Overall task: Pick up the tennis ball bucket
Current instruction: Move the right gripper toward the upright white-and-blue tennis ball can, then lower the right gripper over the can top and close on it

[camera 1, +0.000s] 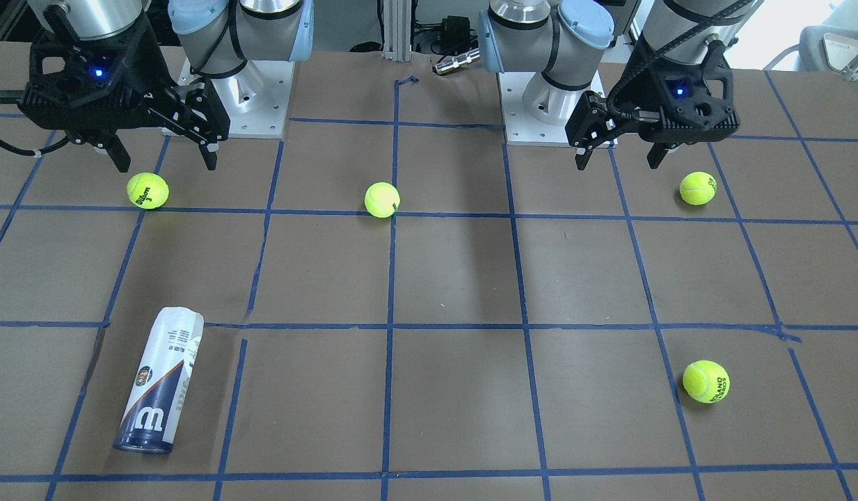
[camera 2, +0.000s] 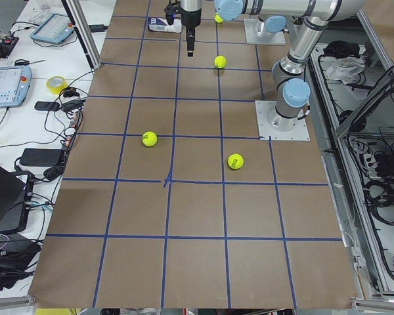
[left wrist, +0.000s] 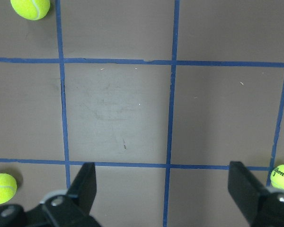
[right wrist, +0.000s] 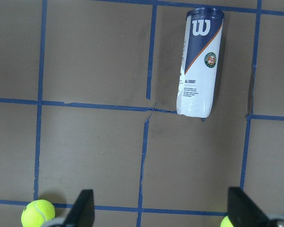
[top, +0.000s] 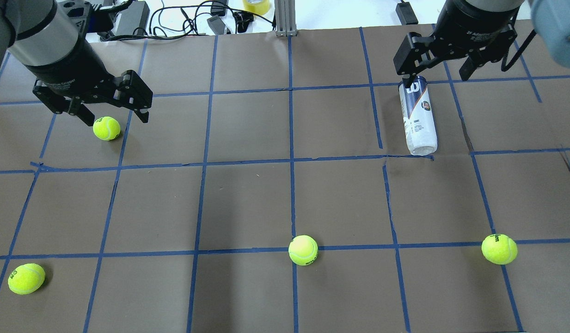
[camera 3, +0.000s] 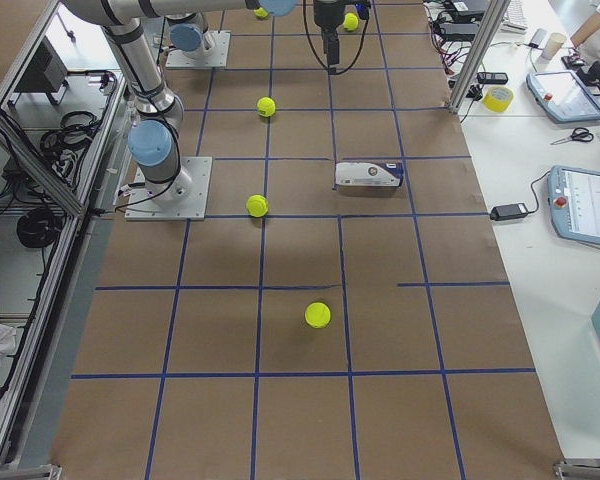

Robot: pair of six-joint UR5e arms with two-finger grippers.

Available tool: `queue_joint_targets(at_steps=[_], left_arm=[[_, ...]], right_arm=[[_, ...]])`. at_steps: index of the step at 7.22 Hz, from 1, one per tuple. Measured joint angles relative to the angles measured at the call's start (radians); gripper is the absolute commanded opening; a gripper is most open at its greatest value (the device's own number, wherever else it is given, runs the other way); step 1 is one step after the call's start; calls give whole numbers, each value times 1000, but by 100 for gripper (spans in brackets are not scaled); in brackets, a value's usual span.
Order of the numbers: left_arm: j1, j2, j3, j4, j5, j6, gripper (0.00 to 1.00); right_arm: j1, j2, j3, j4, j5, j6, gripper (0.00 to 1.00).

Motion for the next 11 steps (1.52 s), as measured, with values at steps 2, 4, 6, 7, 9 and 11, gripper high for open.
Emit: queue_joint_targets(at_steps=[2,4,6,7,9,11], left_arm=[[0,0,-2,-1,-1,-1,100],[-1,-1,-2,-1,-2,-1,100],[0,-1,-2,-1,-1,-1,100],[0,-1,-2,-1,-1,-1,100],[0,-1,-2,-1,-1,-1,100],[0,-1,-2,-1,-1,0,100]], right_arm=[[-8,3,0,-2,1,-6,100],[-27,20,3,-5,4,-1,100],[-50,110,18,-80,-1,3,100],[-75,175,21,-149,0,5,100],[-131,351,23,-372,3,6,100],[-146,476,23,-492,4,10,100]])
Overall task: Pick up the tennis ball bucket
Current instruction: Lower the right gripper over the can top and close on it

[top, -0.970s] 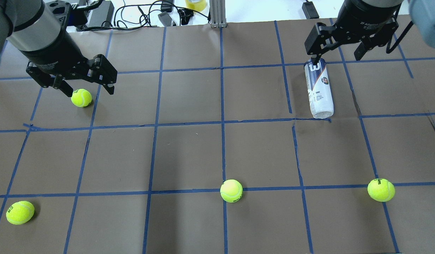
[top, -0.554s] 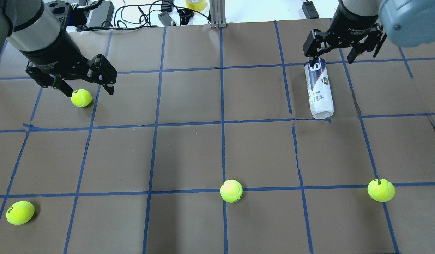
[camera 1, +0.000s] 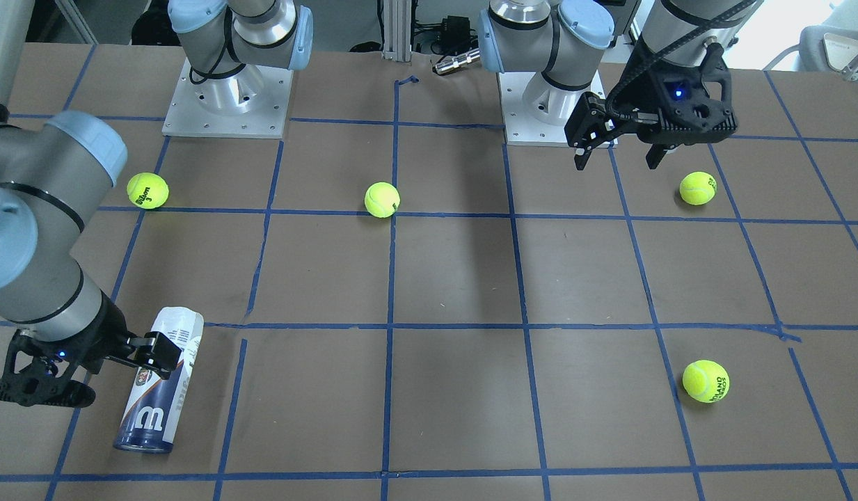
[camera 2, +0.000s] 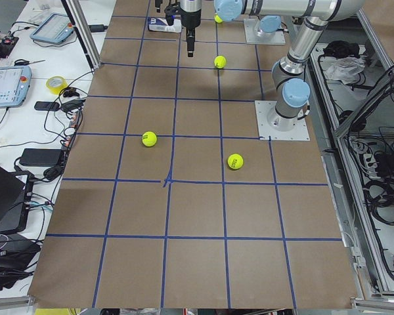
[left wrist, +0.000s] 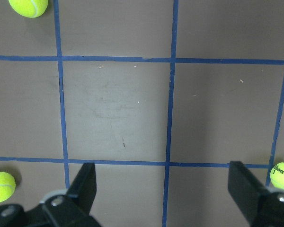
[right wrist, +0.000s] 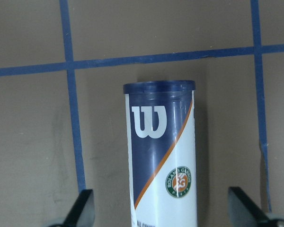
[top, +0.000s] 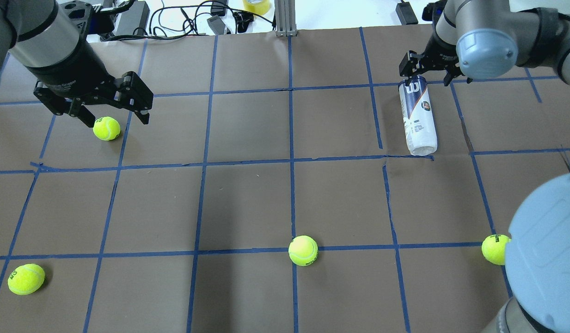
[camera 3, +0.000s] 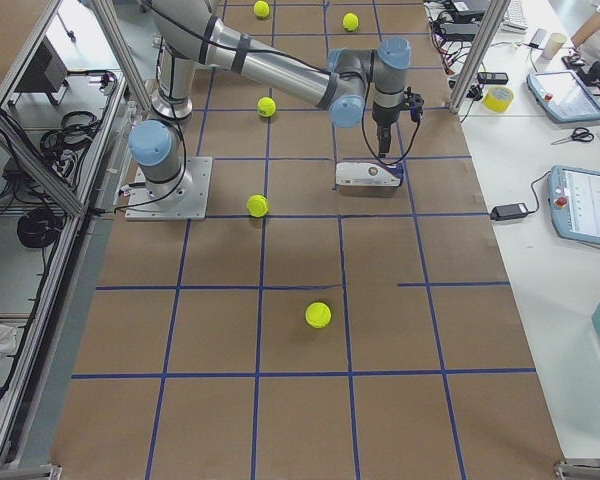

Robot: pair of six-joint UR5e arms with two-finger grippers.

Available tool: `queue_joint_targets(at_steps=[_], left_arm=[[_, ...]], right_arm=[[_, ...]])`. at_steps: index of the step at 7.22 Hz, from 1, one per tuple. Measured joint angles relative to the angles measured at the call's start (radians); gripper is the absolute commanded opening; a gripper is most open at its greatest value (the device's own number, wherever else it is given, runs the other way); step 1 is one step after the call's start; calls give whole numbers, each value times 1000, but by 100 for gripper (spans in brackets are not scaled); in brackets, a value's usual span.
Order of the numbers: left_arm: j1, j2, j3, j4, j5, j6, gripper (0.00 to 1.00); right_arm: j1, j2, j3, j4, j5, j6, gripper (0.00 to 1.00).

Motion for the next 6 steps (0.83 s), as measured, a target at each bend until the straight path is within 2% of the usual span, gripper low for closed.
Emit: queue_joint_targets(at_steps=[2,6], left_arm=[[0,0,0,0,0,0,100],[0,0,0,0,0,0,100]], right_arm=[[-1,82,-1,-70,0,3,100],[-2,162,4,-87,-6,4,100]])
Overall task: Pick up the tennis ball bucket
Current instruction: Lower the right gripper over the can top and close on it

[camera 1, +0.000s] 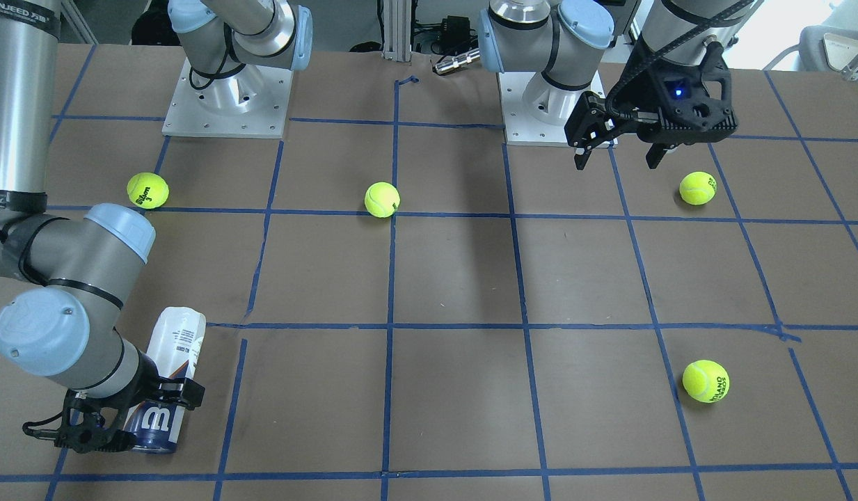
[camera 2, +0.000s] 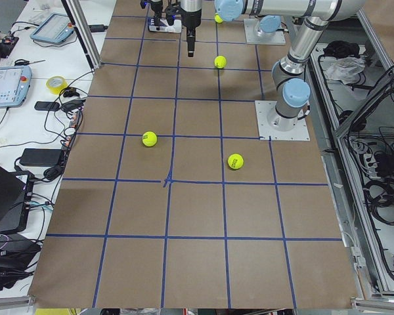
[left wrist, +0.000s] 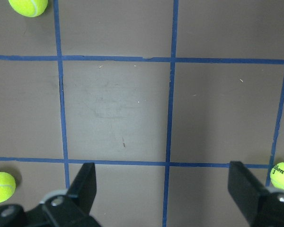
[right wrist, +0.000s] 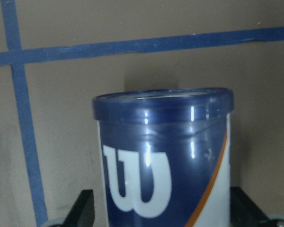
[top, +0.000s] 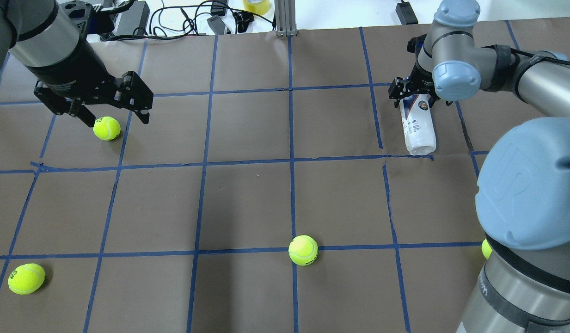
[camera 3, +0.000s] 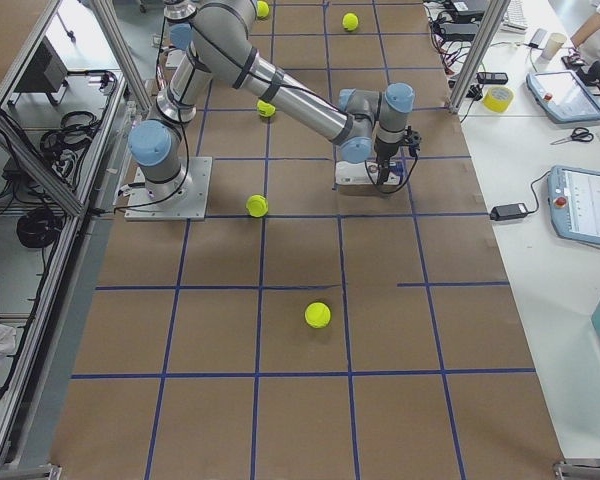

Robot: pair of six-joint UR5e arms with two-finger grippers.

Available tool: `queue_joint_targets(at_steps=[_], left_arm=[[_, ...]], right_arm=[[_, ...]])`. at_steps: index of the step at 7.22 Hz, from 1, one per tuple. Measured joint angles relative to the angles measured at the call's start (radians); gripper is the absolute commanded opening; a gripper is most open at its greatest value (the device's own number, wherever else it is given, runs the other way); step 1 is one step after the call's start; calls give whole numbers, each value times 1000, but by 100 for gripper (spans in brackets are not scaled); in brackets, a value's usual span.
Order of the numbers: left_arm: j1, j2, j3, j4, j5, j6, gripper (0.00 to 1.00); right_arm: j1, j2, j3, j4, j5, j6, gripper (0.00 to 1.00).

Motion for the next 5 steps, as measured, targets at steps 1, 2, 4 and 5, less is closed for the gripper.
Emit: queue_joint_targets(at_steps=[1,2,4,5], left_arm=[[0,0,0,0,0,0,100],[0,0,0,0,0,0,100],[0,0,0,0,0,0,100],[0,0,0,0,0,0,100]], right_arm=[[0,5,2,5,-5,-2,99],[-1,6,5,8,-9,-6,90],[-1,3,6,12,-13,-16,79],[-2,-2,5,13,-14,-22,78]])
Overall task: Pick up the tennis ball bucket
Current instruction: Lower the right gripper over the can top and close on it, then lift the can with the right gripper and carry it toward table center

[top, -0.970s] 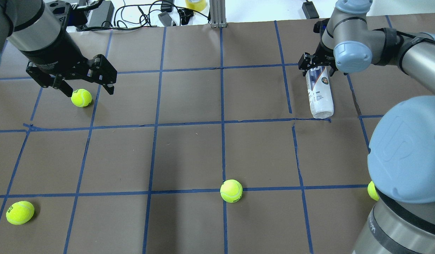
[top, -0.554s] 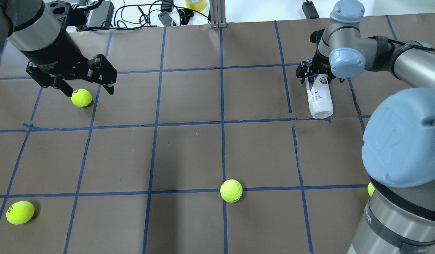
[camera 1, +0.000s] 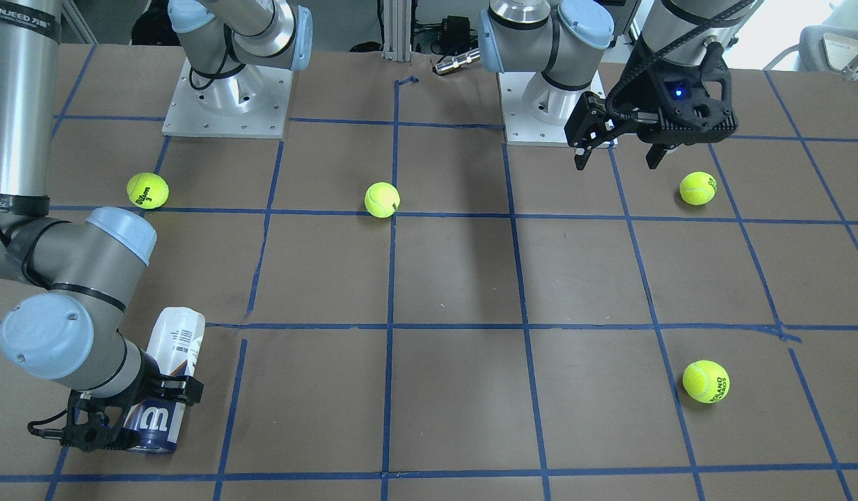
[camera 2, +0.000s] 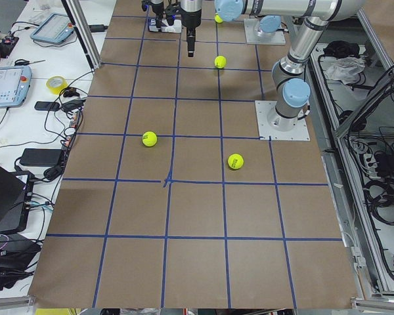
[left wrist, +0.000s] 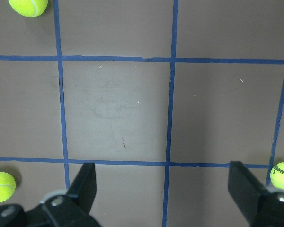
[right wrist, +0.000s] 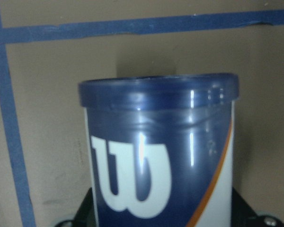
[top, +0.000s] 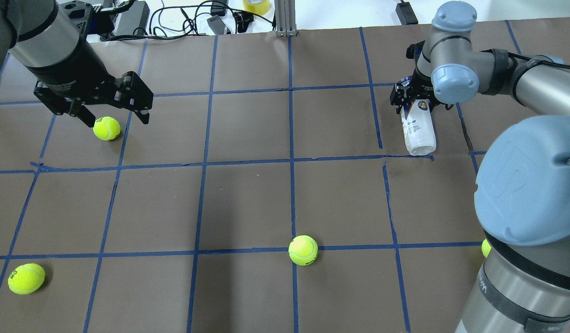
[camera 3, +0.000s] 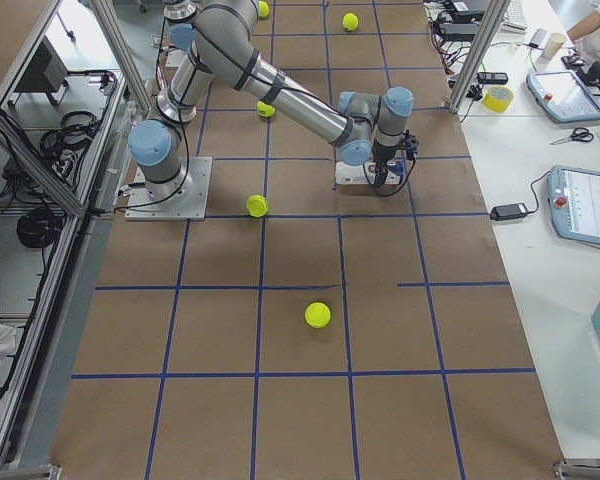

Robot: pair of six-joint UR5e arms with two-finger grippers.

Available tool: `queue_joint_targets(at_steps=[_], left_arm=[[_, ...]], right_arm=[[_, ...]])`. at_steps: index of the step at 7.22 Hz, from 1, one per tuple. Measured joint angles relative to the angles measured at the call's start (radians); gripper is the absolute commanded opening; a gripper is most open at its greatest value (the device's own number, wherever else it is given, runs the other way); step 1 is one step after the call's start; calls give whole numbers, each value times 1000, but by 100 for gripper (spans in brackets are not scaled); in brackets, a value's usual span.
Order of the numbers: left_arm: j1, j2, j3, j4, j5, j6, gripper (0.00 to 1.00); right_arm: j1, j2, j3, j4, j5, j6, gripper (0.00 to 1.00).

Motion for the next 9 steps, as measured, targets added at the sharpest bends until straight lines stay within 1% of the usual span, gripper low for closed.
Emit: queue_joint_targets(at_steps=[5,7,9], left_arm=[[0,-2,-1,0,0,1,100],[0,-2,0,-1,1,2,100],[0,-2,0,-1,4,3,100]], right_arm=[[0,-16,-6,-3,5,-26,78],[8,-41,-15,3,18,-45,78],[71,-69,-44,27,36,-40,79]])
